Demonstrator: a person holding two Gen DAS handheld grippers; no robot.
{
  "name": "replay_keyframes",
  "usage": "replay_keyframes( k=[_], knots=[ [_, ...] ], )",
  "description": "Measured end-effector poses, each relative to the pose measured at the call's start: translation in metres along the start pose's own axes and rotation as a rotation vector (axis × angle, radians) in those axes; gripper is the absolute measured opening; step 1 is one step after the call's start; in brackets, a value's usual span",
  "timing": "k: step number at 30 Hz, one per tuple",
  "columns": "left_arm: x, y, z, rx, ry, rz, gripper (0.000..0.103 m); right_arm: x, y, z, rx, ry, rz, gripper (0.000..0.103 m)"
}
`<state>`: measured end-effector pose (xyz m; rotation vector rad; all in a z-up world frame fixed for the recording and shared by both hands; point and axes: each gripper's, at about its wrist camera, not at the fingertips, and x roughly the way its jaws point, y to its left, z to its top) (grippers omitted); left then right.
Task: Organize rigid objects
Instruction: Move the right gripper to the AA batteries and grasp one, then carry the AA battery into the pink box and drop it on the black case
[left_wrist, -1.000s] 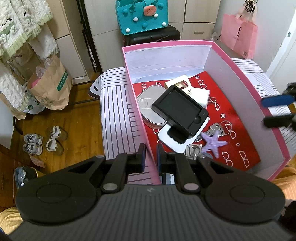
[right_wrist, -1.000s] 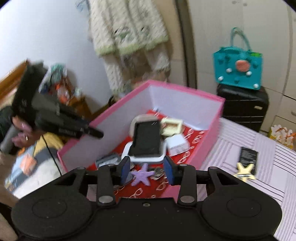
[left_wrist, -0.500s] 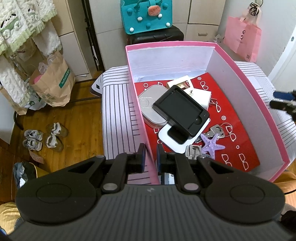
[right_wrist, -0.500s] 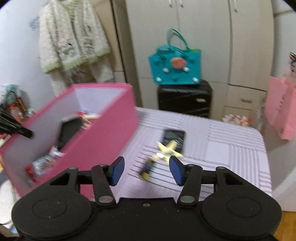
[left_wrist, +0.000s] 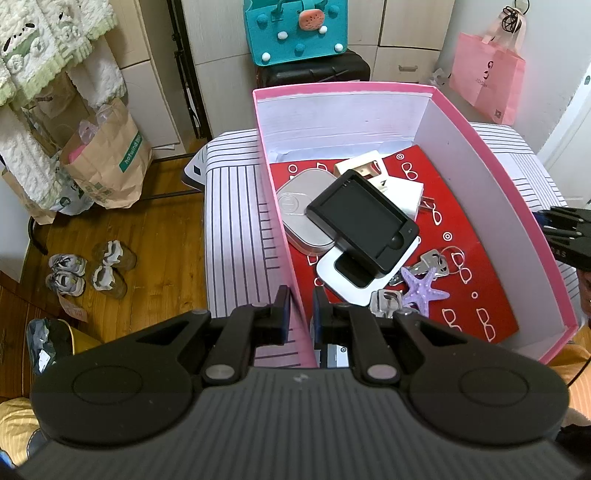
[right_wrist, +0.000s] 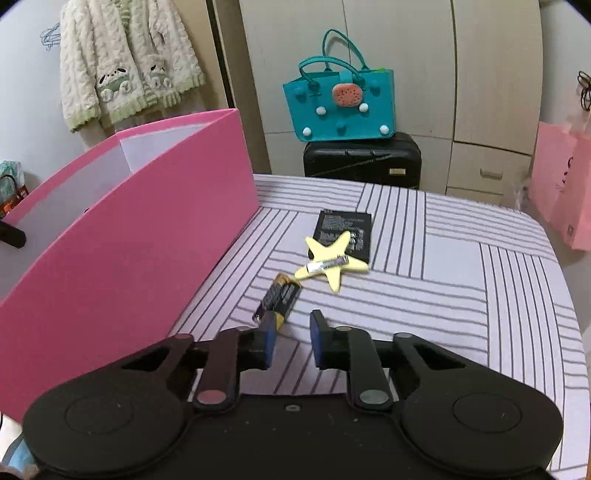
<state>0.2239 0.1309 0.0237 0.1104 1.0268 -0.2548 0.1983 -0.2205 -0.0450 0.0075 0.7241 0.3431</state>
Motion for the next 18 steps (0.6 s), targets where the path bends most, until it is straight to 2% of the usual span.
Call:
replay_keyframes(
  k=[5,9,12,18],
  knots=[
    [0.0,0.0,0.0,0.002,0.0,0.0,0.012,0.007,0.001,0.008,0.023,0.001,0.014,0.02],
    [0.0,0.0,0.0,0.002,-0.001,0.0,0.012,0.014,0.004,0.007,0.007,0.024,-0.015,0.01],
    [0.0,0.0,0.0,0.0,0.0,-0.001,0.012,0.011,0.006,0.007,-0.026,0.036,-0.029,0.01],
    [0.001,-0.002,0.0,0.003,-0.001,-0.002,0.012,0.017,0.002,0.008,0.002,0.044,-0.025,0.011]
  ],
)
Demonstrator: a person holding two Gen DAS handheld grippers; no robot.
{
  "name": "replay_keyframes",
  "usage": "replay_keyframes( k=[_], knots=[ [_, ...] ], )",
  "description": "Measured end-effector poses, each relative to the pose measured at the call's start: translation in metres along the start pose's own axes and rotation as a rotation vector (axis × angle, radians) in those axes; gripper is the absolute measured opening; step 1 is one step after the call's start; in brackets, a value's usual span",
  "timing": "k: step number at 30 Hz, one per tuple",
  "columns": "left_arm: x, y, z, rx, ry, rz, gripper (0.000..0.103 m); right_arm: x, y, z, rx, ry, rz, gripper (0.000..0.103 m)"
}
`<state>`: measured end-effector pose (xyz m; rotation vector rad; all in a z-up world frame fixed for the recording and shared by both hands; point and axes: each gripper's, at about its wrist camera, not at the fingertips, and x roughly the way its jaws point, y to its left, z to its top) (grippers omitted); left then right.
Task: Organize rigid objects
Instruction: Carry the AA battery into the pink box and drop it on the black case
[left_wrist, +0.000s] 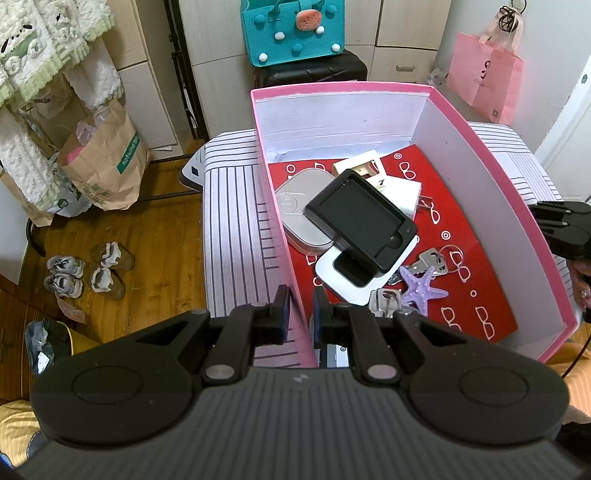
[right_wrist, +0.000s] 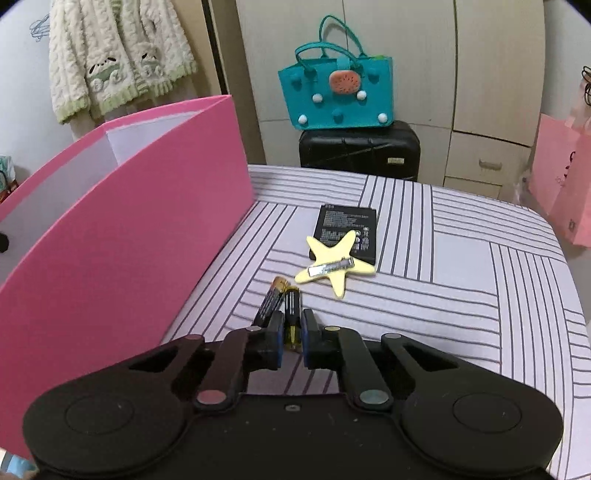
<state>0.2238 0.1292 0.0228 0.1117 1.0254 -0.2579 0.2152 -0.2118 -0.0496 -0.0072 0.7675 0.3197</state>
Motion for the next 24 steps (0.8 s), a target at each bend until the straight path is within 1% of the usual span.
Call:
replay_keyframes(
  k=[2,7,10,12,16,20,22,24],
  knots=[
    [0.0,0.0,0.0,-0.001,0.0,-0.001,0.012,0.001,0.001,0.001,-0.007,-0.004,-0.008,0.011],
    [0.0,-0.001,-0.001,0.004,-0.006,-0.001,0.012,-0.011,-0.003,0.003,0.04,-0.019,-0.009,0.011],
    [0.0,-0.003,-0.002,0.022,-0.007,0.007,0.012,-0.027,-0.008,0.008,0.091,-0.035,0.017,0.011],
    [0.001,-0.007,-0.002,0.049,0.011,0.021,0.011,-0.038,-0.006,0.013,0.109,-0.041,0.042,0.011],
    [0.001,-0.014,-0.004,0.101,0.02,0.052,0.01,-0.065,0.007,0.028,0.122,-0.056,0.121,0.011],
    [-0.001,-0.015,-0.006,0.115,0.018,0.057,0.01,-0.09,0.031,0.044,0.097,-0.082,0.218,0.011],
    [-0.002,-0.014,-0.007,0.113,0.013,0.052,0.01,-0.097,0.043,0.051,0.082,-0.077,0.281,0.011],
    [-0.003,-0.012,-0.007,0.105,0.006,0.044,0.01,-0.098,0.058,0.056,0.065,-0.053,0.339,0.011]
  ],
)
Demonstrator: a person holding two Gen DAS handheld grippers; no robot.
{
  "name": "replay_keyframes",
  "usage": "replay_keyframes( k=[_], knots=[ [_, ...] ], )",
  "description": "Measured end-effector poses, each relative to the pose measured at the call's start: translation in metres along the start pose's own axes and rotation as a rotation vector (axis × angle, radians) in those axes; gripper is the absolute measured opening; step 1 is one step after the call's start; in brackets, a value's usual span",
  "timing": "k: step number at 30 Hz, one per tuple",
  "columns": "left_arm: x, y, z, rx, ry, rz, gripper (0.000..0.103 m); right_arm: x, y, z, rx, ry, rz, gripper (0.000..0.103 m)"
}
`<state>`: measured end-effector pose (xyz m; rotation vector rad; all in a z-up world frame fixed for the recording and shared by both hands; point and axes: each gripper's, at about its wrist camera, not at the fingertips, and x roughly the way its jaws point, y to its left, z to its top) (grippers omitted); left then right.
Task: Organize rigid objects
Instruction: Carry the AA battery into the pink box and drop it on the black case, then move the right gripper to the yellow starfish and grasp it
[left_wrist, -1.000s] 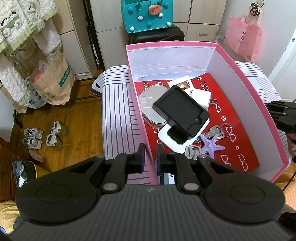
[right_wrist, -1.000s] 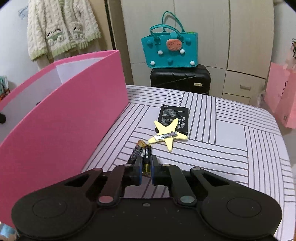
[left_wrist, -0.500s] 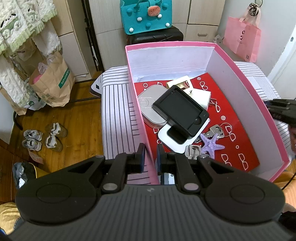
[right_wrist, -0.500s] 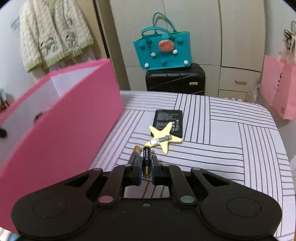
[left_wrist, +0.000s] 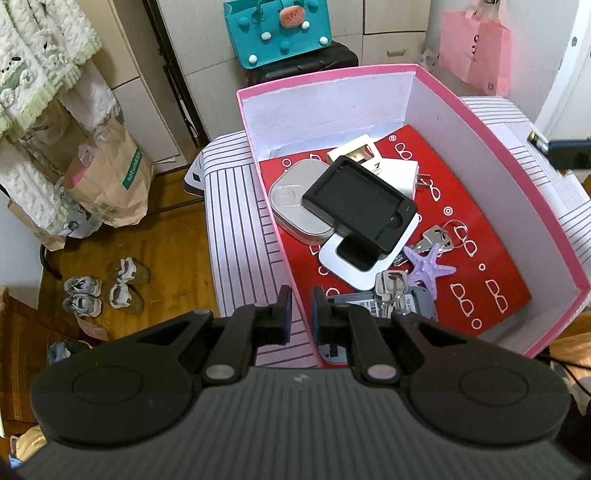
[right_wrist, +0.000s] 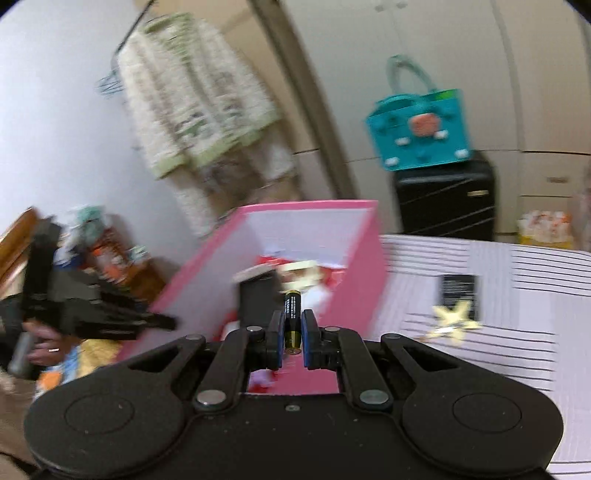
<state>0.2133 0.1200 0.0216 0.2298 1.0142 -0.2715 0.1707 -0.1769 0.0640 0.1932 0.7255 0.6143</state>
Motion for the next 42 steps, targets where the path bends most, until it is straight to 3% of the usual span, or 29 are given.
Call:
replay_keyframes(
  k=[4,15,24,30,36,42],
  knots=[
    [-0.001,0.001,-0.001,-0.016,-0.011,-0.01,0.01,0.026,0.024,0.006,-0.041,0.069,0.05,0.011],
    [-0.002,0.002,-0.003,-0.005,-0.017,-0.016,0.01,0.118,0.052,0.032,-0.156,0.218,-0.01,0.011],
    [-0.002,0.004,-0.003,-0.012,-0.018,-0.026,0.01,0.156,0.059,0.04,-0.219,0.28,-0.045,0.012],
    [-0.003,0.005,-0.002,-0.018,-0.017,-0.027,0.01,0.139,0.054,0.043,-0.186,0.226,-0.034,0.017],
    [-0.003,0.005,-0.002,-0.016,-0.014,-0.027,0.01,0.086,0.037,0.044,-0.116,0.124,-0.043,0.02],
    [-0.003,0.007,-0.002,-0.023,-0.013,-0.03,0.01,0.029,0.019,0.022,-0.09,0.073,-0.096,0.026]
  ],
)
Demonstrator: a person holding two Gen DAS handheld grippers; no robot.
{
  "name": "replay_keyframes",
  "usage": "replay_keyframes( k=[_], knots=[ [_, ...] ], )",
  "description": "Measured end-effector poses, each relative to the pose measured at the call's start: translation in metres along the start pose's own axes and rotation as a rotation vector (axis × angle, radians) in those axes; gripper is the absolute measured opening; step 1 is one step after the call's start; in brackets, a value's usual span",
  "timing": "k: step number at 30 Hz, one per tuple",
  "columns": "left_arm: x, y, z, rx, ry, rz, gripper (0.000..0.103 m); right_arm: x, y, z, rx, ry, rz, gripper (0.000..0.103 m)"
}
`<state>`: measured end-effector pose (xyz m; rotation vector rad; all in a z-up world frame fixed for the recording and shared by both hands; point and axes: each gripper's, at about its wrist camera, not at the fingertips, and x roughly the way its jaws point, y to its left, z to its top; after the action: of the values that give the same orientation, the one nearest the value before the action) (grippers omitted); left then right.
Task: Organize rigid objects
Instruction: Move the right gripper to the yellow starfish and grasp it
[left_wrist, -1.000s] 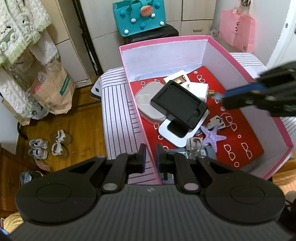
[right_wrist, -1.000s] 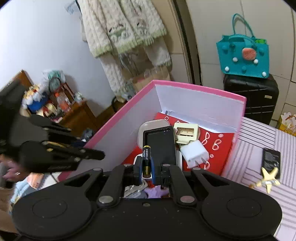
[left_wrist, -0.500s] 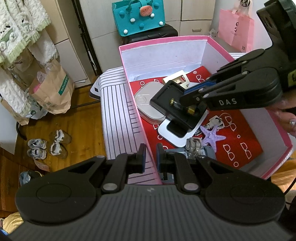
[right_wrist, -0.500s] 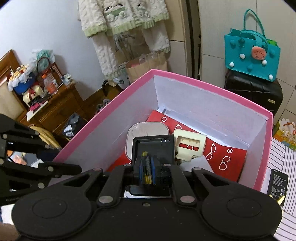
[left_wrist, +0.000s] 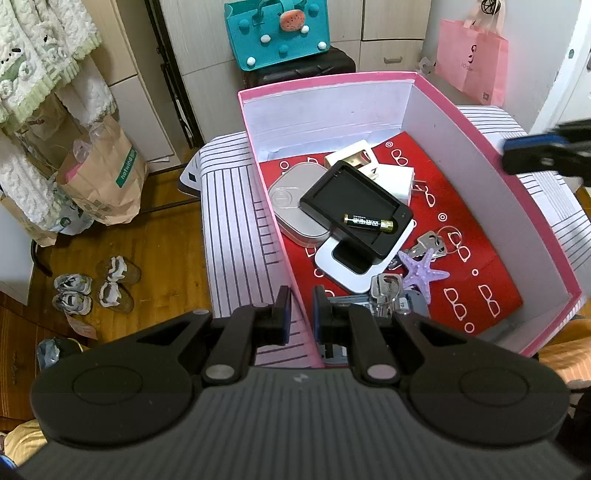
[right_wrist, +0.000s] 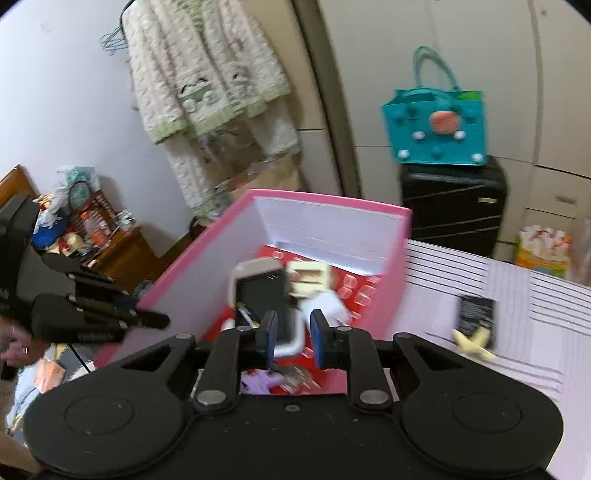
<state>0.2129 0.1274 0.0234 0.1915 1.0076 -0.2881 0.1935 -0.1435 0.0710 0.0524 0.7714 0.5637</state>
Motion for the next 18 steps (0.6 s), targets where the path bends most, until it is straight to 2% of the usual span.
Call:
replay_keyframes(
  k=[8,14,18],
  knots=[
    [0.0,-0.001,0.0,-0.025,-0.003,0.011,0.011,-0.036,-0.05,-0.034,0.064,-0.03,-0.144,0.033],
    [-0.001,0.0,0.0,-0.065,-0.003,0.018,0.011,-0.032,-0.084,-0.054,0.094,-0.025,-0.195,0.041],
    [-0.002,0.0,0.0,-0.08,0.001,0.023,0.011,-0.022,-0.099,-0.064,0.071,-0.026,-0.227,0.047]
  ],
)
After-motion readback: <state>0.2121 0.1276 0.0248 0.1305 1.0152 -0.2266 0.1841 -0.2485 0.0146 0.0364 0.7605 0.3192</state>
